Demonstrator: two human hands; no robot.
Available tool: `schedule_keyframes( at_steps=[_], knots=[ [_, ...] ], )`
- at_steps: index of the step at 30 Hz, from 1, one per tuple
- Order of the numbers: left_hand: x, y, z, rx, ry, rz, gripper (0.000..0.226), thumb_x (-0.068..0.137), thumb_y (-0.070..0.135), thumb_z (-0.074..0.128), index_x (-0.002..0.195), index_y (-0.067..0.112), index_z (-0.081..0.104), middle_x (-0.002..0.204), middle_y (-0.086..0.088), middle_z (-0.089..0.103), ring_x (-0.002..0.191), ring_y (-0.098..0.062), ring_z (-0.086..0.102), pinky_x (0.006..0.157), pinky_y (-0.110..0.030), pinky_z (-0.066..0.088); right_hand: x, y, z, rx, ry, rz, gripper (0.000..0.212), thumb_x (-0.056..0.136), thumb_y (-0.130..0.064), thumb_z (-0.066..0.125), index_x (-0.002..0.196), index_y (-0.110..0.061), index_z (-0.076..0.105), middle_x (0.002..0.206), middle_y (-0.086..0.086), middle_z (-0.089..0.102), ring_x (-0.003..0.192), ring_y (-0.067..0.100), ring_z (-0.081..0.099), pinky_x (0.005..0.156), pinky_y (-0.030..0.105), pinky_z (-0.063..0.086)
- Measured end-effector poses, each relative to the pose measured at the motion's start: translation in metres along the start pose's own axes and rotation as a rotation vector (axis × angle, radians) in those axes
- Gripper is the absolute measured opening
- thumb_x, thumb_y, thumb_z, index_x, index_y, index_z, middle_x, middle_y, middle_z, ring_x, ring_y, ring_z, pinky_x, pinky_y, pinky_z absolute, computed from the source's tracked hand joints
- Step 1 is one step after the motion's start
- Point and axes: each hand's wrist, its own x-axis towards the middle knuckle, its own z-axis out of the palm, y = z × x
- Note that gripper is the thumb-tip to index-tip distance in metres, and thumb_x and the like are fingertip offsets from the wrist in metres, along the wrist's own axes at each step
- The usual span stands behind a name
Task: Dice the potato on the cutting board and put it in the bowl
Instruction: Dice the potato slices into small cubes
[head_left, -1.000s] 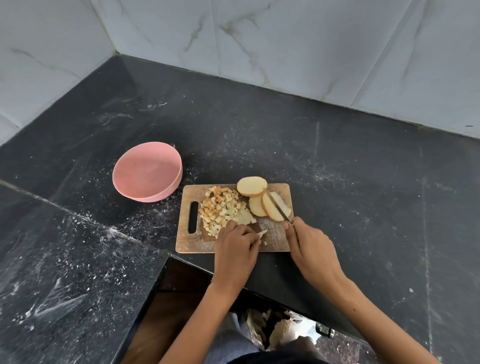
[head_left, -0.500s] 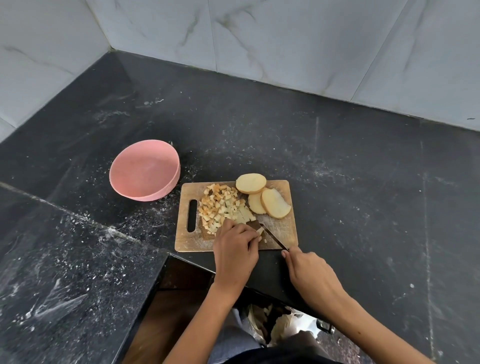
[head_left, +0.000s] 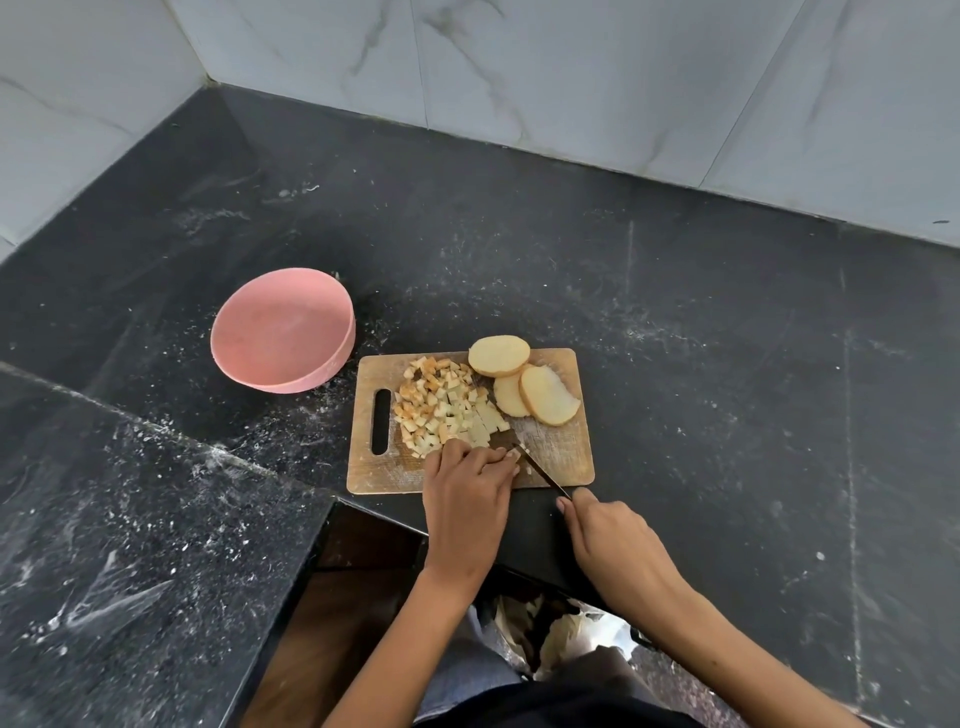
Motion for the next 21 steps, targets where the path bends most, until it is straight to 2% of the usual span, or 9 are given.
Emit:
schedule_keyframes(
  at_steps=[2, 4, 6, 9, 11, 13, 17, 19, 21],
  knots=[
    [-0.002, -0.001, 0.002, 0.012, 0.008, 0.013, 0.012, 0.078, 0.013, 0.079, 0.089, 0.019, 0.078, 0.084, 0.008, 0.071, 0.086, -0.015, 0.048, 0.074, -0.029, 0.032, 0.005, -0.005, 0.001, -0.029, -0.007, 0.023, 0.034, 0.104, -0.038, 0.020, 0.093, -0.013, 0.040, 0.082, 0.008, 0.054, 0.085, 0.032, 0.060, 0.065, 0.034, 0.040],
    [-0.002, -0.002, 0.004, 0.002, 0.032, 0.016, 0.011, 0.079, 0.011, 0.076, 0.087, 0.017, 0.078, 0.081, 0.007, 0.070, 0.085, -0.016, 0.049, 0.073, -0.028, 0.032, 0.009, -0.008, 0.002, -0.065, -0.011, 0.045, 0.036, 0.104, -0.036, 0.021, 0.104, -0.009, 0.045, 0.094, 0.012, 0.061, 0.091, 0.034, 0.061, 0.066, 0.034, 0.038],
    [-0.001, -0.001, 0.004, -0.012, 0.054, 0.018, 0.009, 0.079, 0.013, 0.072, 0.085, 0.016, 0.078, 0.078, 0.006, 0.069, 0.082, -0.019, 0.053, 0.072, -0.029, 0.033, 0.008, -0.007, 0.002, -0.095, -0.029, 0.053, 0.034, 0.104, -0.035, 0.021, 0.104, -0.010, 0.043, 0.099, 0.013, 0.062, 0.093, 0.035, 0.061, 0.066, 0.034, 0.038],
    [-0.001, -0.001, 0.004, -0.029, 0.058, 0.017, 0.008, 0.080, 0.014, 0.070, 0.082, 0.016, 0.077, 0.076, 0.006, 0.068, 0.079, -0.020, 0.057, 0.072, -0.030, 0.035, 0.000, 0.001, 0.005, -0.109, -0.056, 0.062, 0.029, 0.104, -0.038, 0.020, 0.092, -0.014, 0.033, 0.087, 0.008, 0.057, 0.092, 0.034, 0.061, 0.065, 0.033, 0.037],
    [0.000, 0.000, 0.003, -0.042, 0.054, 0.001, 0.013, 0.083, 0.019, 0.065, 0.080, 0.018, 0.077, 0.075, 0.008, 0.069, 0.079, -0.019, 0.057, 0.072, -0.030, 0.034, -0.006, 0.008, 0.005, -0.092, -0.076, 0.071, 0.030, 0.104, -0.039, 0.019, 0.090, -0.015, 0.030, 0.072, 0.000, 0.043, 0.090, 0.033, 0.061, 0.065, 0.033, 0.037],
    [0.001, 0.000, 0.000, -0.062, 0.058, -0.013, 0.019, 0.085, 0.025, 0.060, 0.078, 0.020, 0.078, 0.076, 0.011, 0.070, 0.081, -0.016, 0.054, 0.074, -0.029, 0.032, -0.010, 0.012, 0.003, -0.071, -0.066, 0.054, 0.031, 0.103, -0.040, 0.020, 0.089, -0.016, 0.031, 0.067, -0.004, 0.036, 0.087, 0.033, 0.061, 0.064, 0.033, 0.037],
    [0.002, -0.003, -0.007, -0.097, 0.073, -0.025, 0.021, 0.084, 0.032, 0.060, 0.076, 0.022, 0.077, 0.082, 0.012, 0.071, 0.087, -0.013, 0.048, 0.078, -0.027, 0.029, -0.008, 0.008, -0.002, -0.010, 0.022, 0.000, 0.032, 0.103, -0.041, 0.022, 0.087, -0.016, 0.034, 0.065, -0.001, 0.041, 0.082, 0.035, 0.059, 0.063, 0.036, 0.039],
    [0.001, -0.003, -0.008, -0.079, 0.062, -0.018, 0.020, 0.085, 0.031, 0.062, 0.077, 0.022, 0.077, 0.083, 0.012, 0.071, 0.088, -0.013, 0.049, 0.078, -0.027, 0.028, -0.003, 0.004, -0.003, 0.004, 0.028, -0.011, 0.032, 0.103, -0.041, 0.023, 0.087, -0.016, 0.036, 0.070, 0.003, 0.047, 0.082, 0.035, 0.059, 0.065, 0.037, 0.041],
    [0.000, -0.002, -0.009, -0.078, 0.051, -0.028, 0.019, 0.085, 0.028, 0.062, 0.076, 0.022, 0.077, 0.081, 0.013, 0.071, 0.088, -0.012, 0.048, 0.079, -0.026, 0.028, 0.001, -0.001, -0.003, -0.002, 0.011, -0.016, 0.033, 0.103, -0.041, 0.022, 0.087, -0.016, 0.037, 0.071, 0.002, 0.046, 0.081, 0.033, 0.060, 0.065, 0.036, 0.041]
  ],
)
